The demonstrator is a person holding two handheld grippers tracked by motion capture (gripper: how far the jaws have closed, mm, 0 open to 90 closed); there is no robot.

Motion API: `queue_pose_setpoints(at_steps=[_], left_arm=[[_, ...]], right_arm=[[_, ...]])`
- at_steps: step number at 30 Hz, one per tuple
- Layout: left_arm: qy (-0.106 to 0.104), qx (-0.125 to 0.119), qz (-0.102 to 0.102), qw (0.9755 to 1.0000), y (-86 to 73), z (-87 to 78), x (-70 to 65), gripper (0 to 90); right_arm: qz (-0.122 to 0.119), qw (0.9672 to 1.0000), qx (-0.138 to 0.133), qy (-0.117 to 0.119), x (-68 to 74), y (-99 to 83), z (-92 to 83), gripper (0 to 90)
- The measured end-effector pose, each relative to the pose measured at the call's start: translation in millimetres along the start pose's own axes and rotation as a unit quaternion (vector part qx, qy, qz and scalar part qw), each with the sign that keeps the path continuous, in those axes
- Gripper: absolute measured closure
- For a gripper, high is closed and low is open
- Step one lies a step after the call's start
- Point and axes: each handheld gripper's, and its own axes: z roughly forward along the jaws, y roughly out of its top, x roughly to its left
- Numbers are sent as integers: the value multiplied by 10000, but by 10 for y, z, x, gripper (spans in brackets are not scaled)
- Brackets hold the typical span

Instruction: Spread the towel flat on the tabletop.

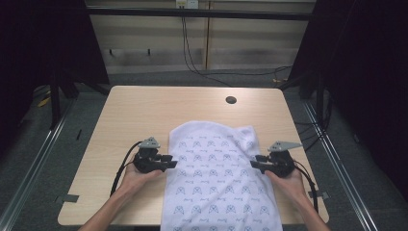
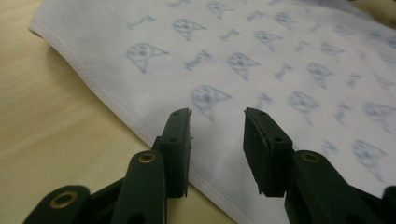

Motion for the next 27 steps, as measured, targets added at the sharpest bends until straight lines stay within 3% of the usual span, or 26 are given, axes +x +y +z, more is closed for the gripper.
queue_pose_setpoints(at_steps=[2, 4, 7, 9, 11, 14, 17, 19, 21, 24, 27], left_arm=[[8, 48, -30, 10000, 4, 89, 37, 582], [51, 58, 15, 10000, 4, 95, 15, 613], [27, 227, 291, 9993, -35, 57, -52, 792], [-169, 291, 326, 9989, -79, 19, -89, 861], [-302, 385, 349, 9982, -127, -32, -143, 869], [-664, 500, 310, 9961, -224, -106, -259, 861], [-941, 686, 401, 9924, -325, -205, -427, 824], [-989, 617, 420, 9923, -331, -251, -460, 748], [-860, 391, 317, 9950, -269, -282, -403, 670], [-308, -44, -79, 9995, -106, -272, -171, 612], [-24, -295, -372, 9989, -9, -195, 36, 562]], right_arm=[[6, 10000, 41, -77, -58, 63, 106, 603], [58, 9999, 88, -81, -105, 87, 206, 693], [9, 9993, 345, -159, -56, 46, 258, 859], [2, 9993, 378, -69, 6, -1, 193, 880], [-63, 9990, 430, 79, 86, -92, 78, 884], [-37, 9983, 544, 219, 224, -270, -73, 883], [-50, 9970, 662, 388, 377, -431, -259, 875], [-22, 9964, 679, 505, 444, -497, -342, 834], [-78, 9968, 599, 526, 448, -499, -389, 774], [93, 9989, 240, 380, 312, -372, -391, 734], [146, 9999, -52, 67, 113, -184, -331, 677]])
